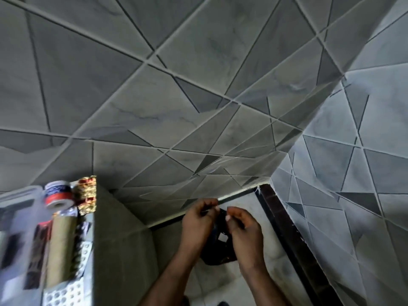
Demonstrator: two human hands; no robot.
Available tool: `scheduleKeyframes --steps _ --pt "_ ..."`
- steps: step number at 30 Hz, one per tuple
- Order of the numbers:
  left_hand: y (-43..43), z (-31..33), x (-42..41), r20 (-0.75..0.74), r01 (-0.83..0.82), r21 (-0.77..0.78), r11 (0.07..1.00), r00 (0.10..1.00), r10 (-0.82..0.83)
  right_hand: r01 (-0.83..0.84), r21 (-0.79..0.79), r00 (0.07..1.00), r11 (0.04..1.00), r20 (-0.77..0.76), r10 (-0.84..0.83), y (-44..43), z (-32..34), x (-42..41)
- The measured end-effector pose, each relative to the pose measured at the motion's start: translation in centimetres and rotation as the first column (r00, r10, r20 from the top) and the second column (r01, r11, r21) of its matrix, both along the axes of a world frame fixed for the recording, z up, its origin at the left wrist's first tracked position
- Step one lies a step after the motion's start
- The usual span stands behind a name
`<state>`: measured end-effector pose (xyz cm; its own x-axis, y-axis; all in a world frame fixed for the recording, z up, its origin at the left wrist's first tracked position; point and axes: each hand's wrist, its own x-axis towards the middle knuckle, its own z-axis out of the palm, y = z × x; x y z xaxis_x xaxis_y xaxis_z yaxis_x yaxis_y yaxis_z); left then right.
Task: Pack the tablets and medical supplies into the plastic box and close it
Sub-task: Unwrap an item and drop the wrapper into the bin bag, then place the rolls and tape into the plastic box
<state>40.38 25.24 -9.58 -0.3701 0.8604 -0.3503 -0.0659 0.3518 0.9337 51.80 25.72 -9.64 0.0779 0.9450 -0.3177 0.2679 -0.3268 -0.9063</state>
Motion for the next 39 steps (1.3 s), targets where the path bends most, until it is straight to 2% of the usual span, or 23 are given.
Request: scheduleKeyframes --steps 8,14,18,25,32,39 --pt "-4.8 8.4 -3.1 -0.052 -0.048 0.154 0.987 0.997 0.057 -0.069 0.134 0.988 0.989 -0.131 0.087 -3.7 8.6 -4.2" --pt "-10.0 11.9 -7.9 -0.088 -0.063 0.239 0.969 0.992 0.087 -0.102 0.204 0.969 0.974 -0.202 0.144 -8.3 12.6 -8.5" --pt "-12.1 13.8 -9.9 -0.137 -0.064 0.293 0.954 0.985 0.108 -0.116 0.241 0.961 0.964 -0.219 0.17 -9.5 14.0 -10.1" --pt "-20.4 16.0 -18.0 -0.209 -0.047 0.313 0.948 0.971 0.117 -0.097 0.302 0.954 0.948 -0.242 0.174 -16.7 15.9 -17.7" --pt "-26.5 16.9 -24.9 -0.177 -0.094 0.342 0.935 0.971 0.162 -0.11 0.343 0.947 0.933 -0.25 0.203 -22.3 16.7 -24.0" --pt "-30.3 17.7 -28.2 -0.156 -0.14 0.384 0.913 0.964 0.213 -0.178 0.36 0.938 0.916 -0.22 0.269 -25.7 17.7 -28.2"
